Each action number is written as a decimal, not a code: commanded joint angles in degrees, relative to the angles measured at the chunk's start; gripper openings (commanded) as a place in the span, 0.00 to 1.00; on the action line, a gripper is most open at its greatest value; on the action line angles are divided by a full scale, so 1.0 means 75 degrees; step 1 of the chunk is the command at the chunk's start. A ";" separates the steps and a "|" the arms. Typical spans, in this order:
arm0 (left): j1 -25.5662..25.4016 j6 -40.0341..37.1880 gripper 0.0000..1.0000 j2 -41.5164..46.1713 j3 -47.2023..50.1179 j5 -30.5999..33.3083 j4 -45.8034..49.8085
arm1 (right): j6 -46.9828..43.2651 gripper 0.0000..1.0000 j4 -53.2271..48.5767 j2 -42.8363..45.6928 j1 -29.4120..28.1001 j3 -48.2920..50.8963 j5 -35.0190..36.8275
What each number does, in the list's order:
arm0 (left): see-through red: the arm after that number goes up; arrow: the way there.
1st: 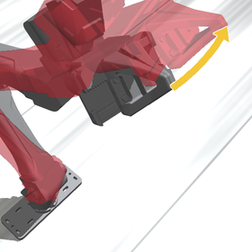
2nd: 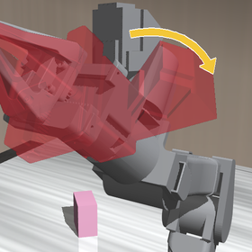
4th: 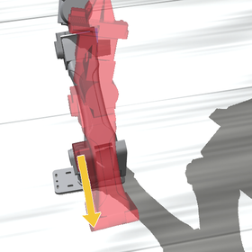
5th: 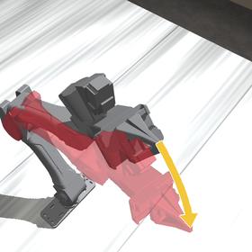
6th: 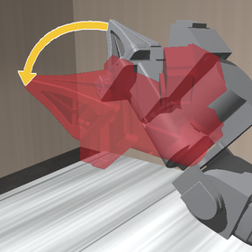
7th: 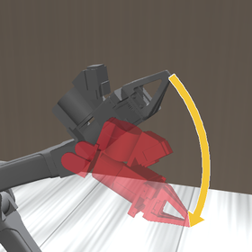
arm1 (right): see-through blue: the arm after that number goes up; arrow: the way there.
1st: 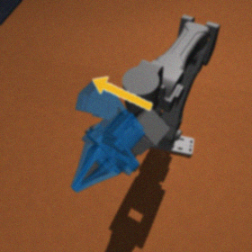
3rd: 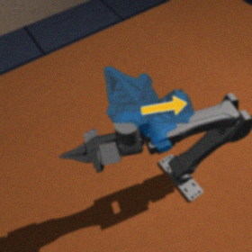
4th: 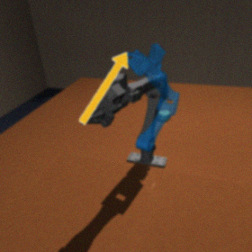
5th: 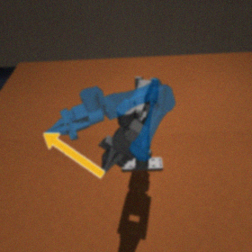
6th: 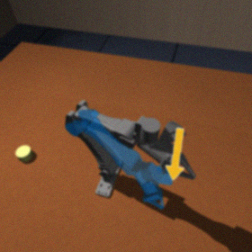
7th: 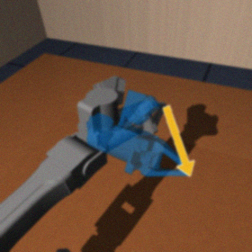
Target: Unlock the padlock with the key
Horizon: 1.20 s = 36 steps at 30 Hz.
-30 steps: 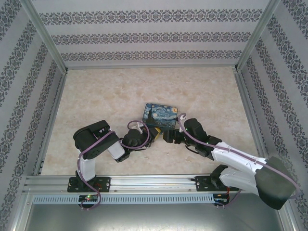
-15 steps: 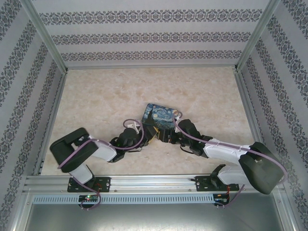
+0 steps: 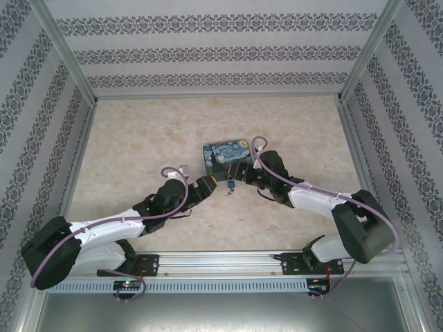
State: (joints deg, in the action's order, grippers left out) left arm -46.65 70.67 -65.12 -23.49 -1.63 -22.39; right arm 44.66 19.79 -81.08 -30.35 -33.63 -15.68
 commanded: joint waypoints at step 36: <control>0.1626 -0.1743 0.80 -0.1628 -0.2061 -0.1147 0.2330 | -0.1168 0.34 0.1515 -0.2095 0.0065 0.0368 -0.1472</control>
State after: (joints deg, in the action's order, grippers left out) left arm -35.22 58.72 -76.58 -36.99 -9.45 -5.32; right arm 36.07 30.70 -95.61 -30.11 -30.63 -25.02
